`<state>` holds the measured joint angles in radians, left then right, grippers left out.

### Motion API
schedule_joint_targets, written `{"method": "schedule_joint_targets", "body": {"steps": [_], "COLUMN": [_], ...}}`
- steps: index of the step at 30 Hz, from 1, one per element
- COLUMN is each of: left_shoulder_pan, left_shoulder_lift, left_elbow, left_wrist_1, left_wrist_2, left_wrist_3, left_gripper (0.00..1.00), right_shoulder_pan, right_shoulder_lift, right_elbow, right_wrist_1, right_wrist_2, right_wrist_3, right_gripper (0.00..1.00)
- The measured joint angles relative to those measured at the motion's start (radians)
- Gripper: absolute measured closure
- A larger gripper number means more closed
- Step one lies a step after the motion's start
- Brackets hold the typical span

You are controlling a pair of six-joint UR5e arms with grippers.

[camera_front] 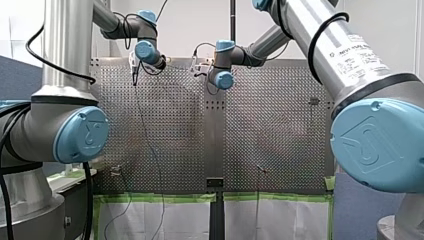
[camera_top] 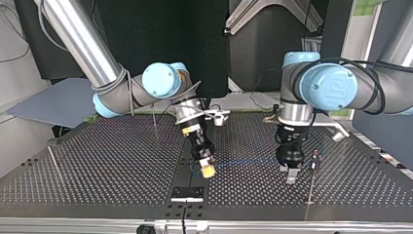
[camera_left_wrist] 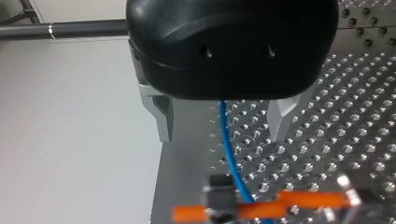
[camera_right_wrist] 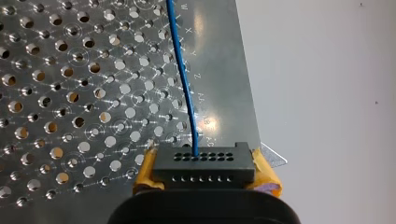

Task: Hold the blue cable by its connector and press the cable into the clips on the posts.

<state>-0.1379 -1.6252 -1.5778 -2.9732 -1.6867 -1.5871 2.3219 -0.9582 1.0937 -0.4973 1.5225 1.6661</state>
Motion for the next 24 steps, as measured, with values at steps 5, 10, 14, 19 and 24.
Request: {"method": "schedule_joint_targets", "body": {"steps": [5,10,14,19,24], "left_shoulder_pan": [0.000,-0.001,-0.002,-0.008,-0.016], "left_shoulder_lift": [-0.001,-0.001,-0.001,-0.001,-0.001], "left_elbow": [0.008,0.008,0.009,0.009,0.008], "left_wrist_1": [-0.001,-0.003,-0.003,-0.003,-0.002], "left_wrist_2": [-0.014,-0.022,-0.028,-0.031,-0.056], "left_wrist_3": [0.000,0.000,0.005,0.016,0.055], "left_gripper": [0.00,0.00,0.16,0.84,1.00], "right_shoulder_pan": [0.000,0.000,0.000,0.000,0.000], "right_shoulder_lift": [0.000,0.000,0.000,0.000,0.000], "right_elbow": [0.000,0.000,0.000,0.000,0.000], "right_wrist_1": [0.000,0.001,0.001,0.003,0.004], "right_wrist_2": [-0.001,-0.001,-0.001,-0.001,-0.001], "right_wrist_3": [-0.001,-0.001,-0.001,-0.001,-0.001], "right_gripper": [1.00,1.00,1.00,1.00,1.00]}}
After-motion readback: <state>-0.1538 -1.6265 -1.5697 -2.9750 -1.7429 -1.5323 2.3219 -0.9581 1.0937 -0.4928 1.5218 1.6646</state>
